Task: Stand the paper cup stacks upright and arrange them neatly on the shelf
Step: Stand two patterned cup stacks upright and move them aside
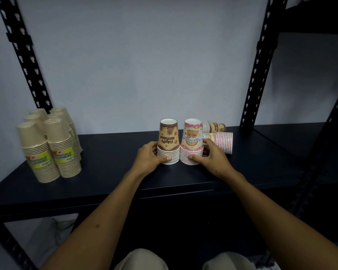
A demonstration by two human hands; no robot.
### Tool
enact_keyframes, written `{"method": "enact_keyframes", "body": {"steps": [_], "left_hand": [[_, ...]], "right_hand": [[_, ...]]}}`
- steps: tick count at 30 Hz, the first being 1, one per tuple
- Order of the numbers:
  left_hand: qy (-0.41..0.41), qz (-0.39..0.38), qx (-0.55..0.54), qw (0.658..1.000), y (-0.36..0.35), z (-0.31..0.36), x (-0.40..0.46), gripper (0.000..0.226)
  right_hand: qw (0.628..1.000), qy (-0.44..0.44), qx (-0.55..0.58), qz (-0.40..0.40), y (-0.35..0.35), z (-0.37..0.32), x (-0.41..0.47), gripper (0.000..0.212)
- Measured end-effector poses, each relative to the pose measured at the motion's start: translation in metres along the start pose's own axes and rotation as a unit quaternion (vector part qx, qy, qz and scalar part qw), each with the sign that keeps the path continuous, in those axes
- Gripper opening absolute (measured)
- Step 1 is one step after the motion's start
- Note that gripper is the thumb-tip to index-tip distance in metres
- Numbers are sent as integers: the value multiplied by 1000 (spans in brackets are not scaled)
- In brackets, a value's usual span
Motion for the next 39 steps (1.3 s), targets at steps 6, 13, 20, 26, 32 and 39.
{"method": "enact_keyframes", "body": {"steps": [6,13,20,26,32,39], "left_hand": [[-13,-31,40,999,-14,16,-9,76],[-45,-78,33,995,-73,54,-15,76],[-100,-113,27,988,-145,95,-1,62],[-118,-137,34,983,-188,108,25,64],[-122,-148,34,981,-216,112,57,66],[-115,-161,3,980,-242,110,88,66]], "right_hand": [[1000,-11,-20,-4,19,-2,-23,64],[996,-40,-63,40,84,7,-59,68],[988,-63,-98,101,151,23,-79,67],[979,-72,-125,142,186,36,-76,67],[974,-90,-137,155,209,51,-57,68],[968,-99,-140,182,225,70,-35,68]]}}
Point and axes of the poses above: each hand's wrist, its own x-axis towards the middle knuckle, its own y-axis out of the back of the hand, z = x × y, the point moved 7 cm from there along x, towards the middle knuckle, and after that the axes turned 7 degrees about x, right-handed, at the moved point
